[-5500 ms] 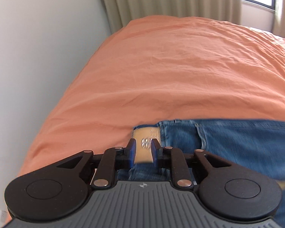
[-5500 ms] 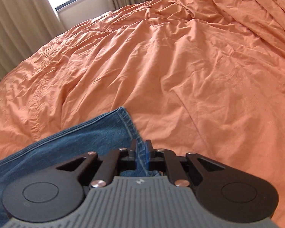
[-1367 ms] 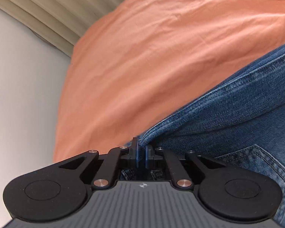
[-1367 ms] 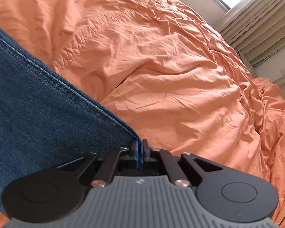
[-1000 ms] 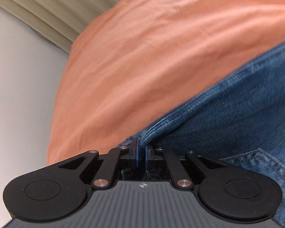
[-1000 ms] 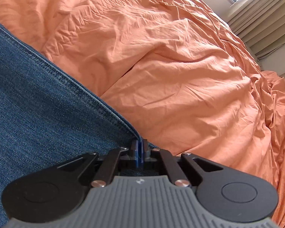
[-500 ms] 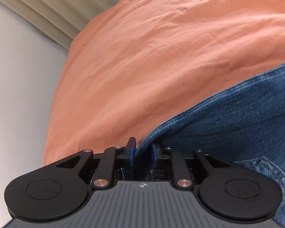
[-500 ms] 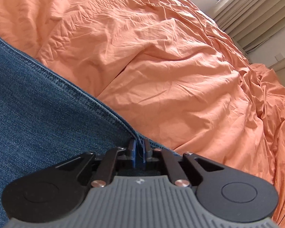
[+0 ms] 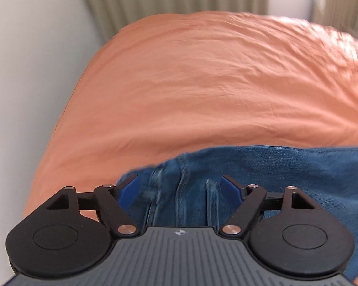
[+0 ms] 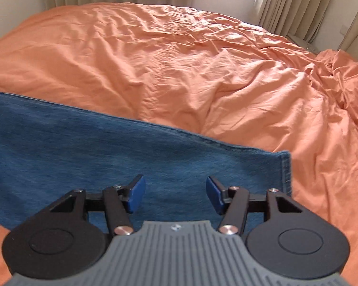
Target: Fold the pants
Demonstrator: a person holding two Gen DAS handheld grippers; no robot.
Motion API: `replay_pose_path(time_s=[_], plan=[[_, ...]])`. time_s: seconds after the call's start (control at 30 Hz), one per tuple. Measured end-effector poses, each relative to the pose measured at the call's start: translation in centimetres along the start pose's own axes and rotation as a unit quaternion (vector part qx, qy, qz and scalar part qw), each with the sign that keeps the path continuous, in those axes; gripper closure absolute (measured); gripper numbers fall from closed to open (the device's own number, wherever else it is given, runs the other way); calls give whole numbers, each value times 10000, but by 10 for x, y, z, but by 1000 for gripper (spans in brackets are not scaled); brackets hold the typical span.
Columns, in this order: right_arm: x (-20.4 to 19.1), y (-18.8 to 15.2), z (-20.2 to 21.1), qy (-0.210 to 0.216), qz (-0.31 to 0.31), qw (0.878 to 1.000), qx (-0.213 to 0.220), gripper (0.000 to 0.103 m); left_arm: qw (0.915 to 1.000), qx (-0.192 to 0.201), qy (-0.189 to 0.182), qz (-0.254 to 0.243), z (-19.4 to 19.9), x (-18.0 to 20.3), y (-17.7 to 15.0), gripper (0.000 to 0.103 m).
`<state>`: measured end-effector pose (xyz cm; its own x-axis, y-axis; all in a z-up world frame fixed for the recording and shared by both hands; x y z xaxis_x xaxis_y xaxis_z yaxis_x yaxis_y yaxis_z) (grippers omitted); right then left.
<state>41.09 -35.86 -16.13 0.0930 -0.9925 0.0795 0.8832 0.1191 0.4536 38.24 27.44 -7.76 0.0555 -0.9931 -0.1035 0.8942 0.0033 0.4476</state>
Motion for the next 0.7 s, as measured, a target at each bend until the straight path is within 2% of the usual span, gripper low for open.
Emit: replay_pose_path(time_s=[0.03,0.1,0.13,0.2,0.27,0.33,0.5,0.53,0.57,0.6,0.67,0.7], plan=[[-13,-6,2,92,3,10000,30,50,9992,67,-128,370,5,-16,-9,15],[-38,-18,6,304,-89,9993,173,50,9921,186,-421,1166,14,-47,-34,15],[-49,-22,6,410,-181,9987,231,50,9860,236,-573,1547,15,-61,-48,15],[-70,-31,3,642,-366,9970,237,51,9685,342,-842,2320,11,-87,-78,15],[-89,-36,1,831,-558,9947,245,51,9468,420,-1106,2992,1,-103,-107,15],[-107,-39,0,910,-686,9930,298,51,9154,476,-1481,3712,-18,-117,-135,15],[-140,-41,4,1036,-888,9901,319,51,8418,784,-2328,4806,-68,-124,-172,15],[-144,-40,5,1014,-870,9905,313,51,8301,869,-2476,4919,-77,-123,-173,15],[-148,-41,6,979,-839,9912,310,51,8211,962,-2605,4987,-85,-122,-171,15],[-151,-42,7,929,-808,9919,305,51,8158,1044,-2683,5015,-91,-121,-168,17],[-154,-43,7,850,-798,9928,264,51,8118,1131,-2733,5035,-102,-120,-160,31],[-154,-43,6,802,-818,9931,239,51,8107,1109,-2732,5058,-107,-120,-155,42]])
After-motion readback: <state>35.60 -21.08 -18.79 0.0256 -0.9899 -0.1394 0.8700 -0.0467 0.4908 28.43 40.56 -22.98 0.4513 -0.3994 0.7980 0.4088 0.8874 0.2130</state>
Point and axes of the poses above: each gripper's, at about its wrist camera, not at the fingertips, and z roughly against the way its jaws point, x to its right, y to its top, the point moved 3 cm from there along -z, roughly the way its jaws point, and after that the axes turned 8 degrees about -x, right-handed, at the moved point
